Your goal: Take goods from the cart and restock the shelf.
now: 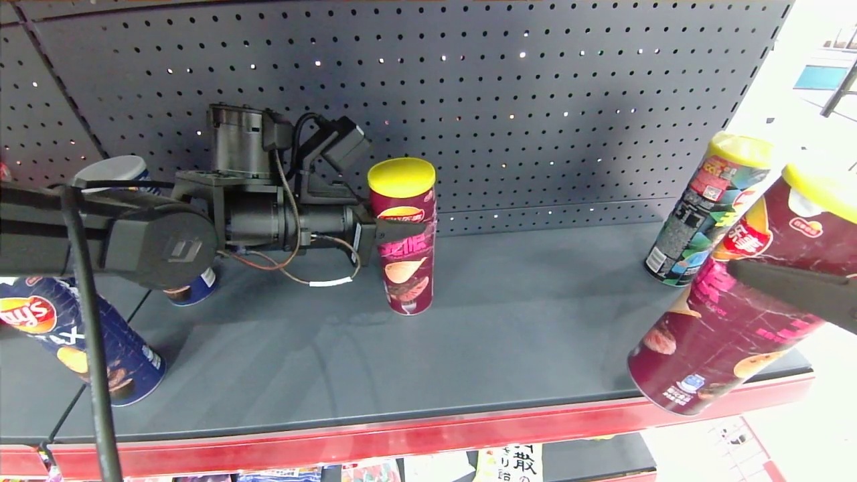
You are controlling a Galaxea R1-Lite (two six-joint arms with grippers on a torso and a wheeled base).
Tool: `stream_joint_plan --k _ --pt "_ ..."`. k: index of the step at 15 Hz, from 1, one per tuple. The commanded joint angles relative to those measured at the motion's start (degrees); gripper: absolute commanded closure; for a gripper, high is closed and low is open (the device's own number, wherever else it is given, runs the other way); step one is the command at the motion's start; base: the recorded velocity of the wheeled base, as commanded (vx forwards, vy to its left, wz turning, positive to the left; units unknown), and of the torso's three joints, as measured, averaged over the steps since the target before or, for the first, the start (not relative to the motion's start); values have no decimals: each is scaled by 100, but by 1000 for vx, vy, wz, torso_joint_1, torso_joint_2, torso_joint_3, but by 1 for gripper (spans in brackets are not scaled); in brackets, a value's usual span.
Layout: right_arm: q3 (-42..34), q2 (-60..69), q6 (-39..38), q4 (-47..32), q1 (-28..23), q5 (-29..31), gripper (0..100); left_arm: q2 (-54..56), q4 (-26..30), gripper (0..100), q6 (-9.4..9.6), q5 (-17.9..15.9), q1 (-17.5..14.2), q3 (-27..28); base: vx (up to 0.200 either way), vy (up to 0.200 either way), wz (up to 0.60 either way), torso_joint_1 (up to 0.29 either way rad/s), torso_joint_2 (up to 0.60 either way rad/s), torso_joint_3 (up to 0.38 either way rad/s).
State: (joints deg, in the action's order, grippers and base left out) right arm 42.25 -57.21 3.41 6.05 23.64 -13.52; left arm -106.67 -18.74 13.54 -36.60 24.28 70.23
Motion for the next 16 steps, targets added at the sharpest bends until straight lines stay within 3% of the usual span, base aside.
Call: stream_joint_plan --k 1,3,6,14,16 --pt "-7 -9 1 2 1 -2 100 102 19 100 -10 -5 6 -44 0 0 0 0 0 0" --pt "2 -9 1 2 1 -2 100 375 28 100 -62 -102 103 -229 0 0 0 0 0 0" --pt "20 -9 1 2 9 -10 100 849 19 100 -651 -14 490 -581 0 0 0 0 0 0" --pt "2 -18 10 2 9 -10 100 1166 2 100 -607 443 1166 -1266 0 0 0 0 0 0" --pt "-15 -9 1 2 9 -10 100 1210 -297 100 -616 627 1237 -1591 0 0 0 0 0 0"
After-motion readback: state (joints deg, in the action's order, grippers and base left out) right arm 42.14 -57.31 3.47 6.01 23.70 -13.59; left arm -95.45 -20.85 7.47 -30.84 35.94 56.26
